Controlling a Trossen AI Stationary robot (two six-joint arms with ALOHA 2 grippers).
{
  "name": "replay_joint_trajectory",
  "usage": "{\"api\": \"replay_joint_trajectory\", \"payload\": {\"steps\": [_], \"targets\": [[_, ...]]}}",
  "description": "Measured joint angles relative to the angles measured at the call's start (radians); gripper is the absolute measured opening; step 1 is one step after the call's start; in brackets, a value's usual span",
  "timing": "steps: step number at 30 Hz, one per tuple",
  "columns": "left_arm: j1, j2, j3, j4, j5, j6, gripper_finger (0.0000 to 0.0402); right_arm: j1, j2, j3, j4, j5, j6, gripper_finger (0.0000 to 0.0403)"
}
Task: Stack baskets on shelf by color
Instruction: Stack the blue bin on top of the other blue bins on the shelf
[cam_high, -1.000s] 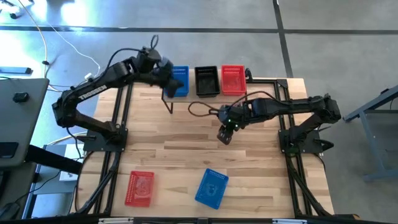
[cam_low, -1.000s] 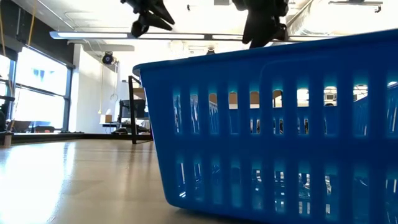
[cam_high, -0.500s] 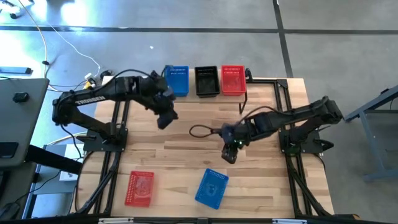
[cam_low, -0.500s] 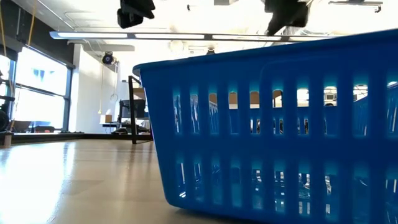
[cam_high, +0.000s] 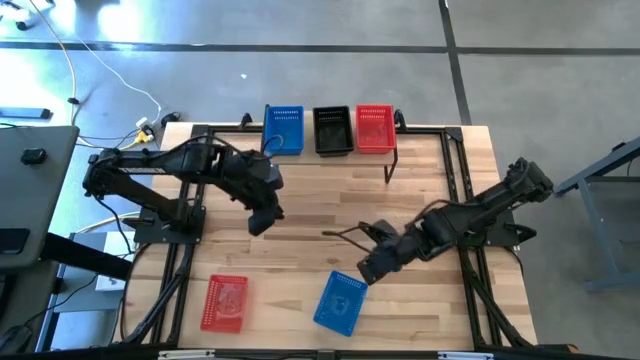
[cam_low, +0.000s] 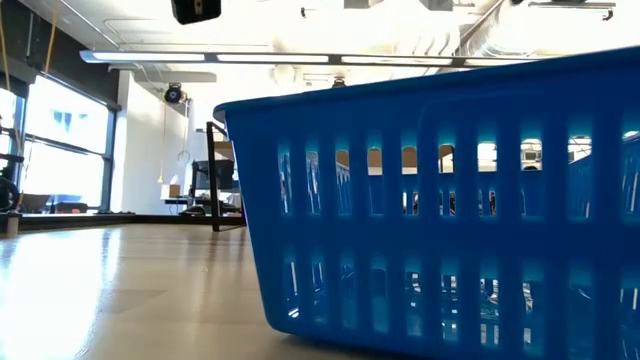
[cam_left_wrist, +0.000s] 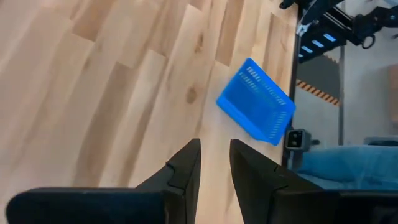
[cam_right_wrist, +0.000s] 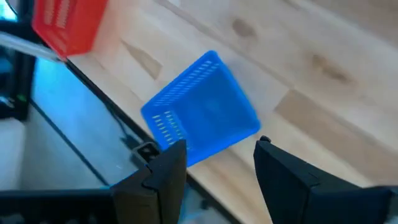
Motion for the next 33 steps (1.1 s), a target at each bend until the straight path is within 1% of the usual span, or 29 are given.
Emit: {"api": "replay_joint_trajectory", "payload": {"steps": [4,8,11,15,21,24,27,30,33], "targets": [[-0.039,0.000,0.000,0.000,0.000,-0.058,0.0076,0.061,0.000,0.000,0.042,0.044,0.135,0.0172],[-0.070,0.000,0.000,0.000,0.001,-0.115,0.0076,0.111,0.000,0.000,0.067,0.045,0.216,0.0172],[-0.084,0.000,0.000,0.000,-0.022,-0.137,0.0076,0.142,0.010,0.000,0.069,0.061,0.277,0.0172],[-0.098,0.000,0.000,0.000,-0.058,-0.137,0.0088,0.174,0.046,0.000,0.071,0.061,0.338,0.0172],[-0.101,0.001,-0.001,0.000,-0.135,-0.137,0.0130,0.199,0.118,0.000,0.070,0.087,0.460,0.0172],[-0.100,0.001,-0.001,0.000,-0.150,-0.136,0.0148,0.199,0.155,0.000,0.071,0.090,0.530,0.0172],[-0.101,0.001,-0.001,0.000,-0.150,-0.102,0.0155,0.198,0.192,0.000,0.073,0.090,0.580,0.0172],[-0.102,0.001,-0.001,0.000,-0.149,-0.049,0.0156,0.189,0.229,0.000,0.074,0.088,0.613,0.0172],[-0.103,0.001,-0.001,0.000,-0.150,-0.030,0.0156,0.177,0.264,0.000,0.080,0.085,0.651,0.0172]]}}
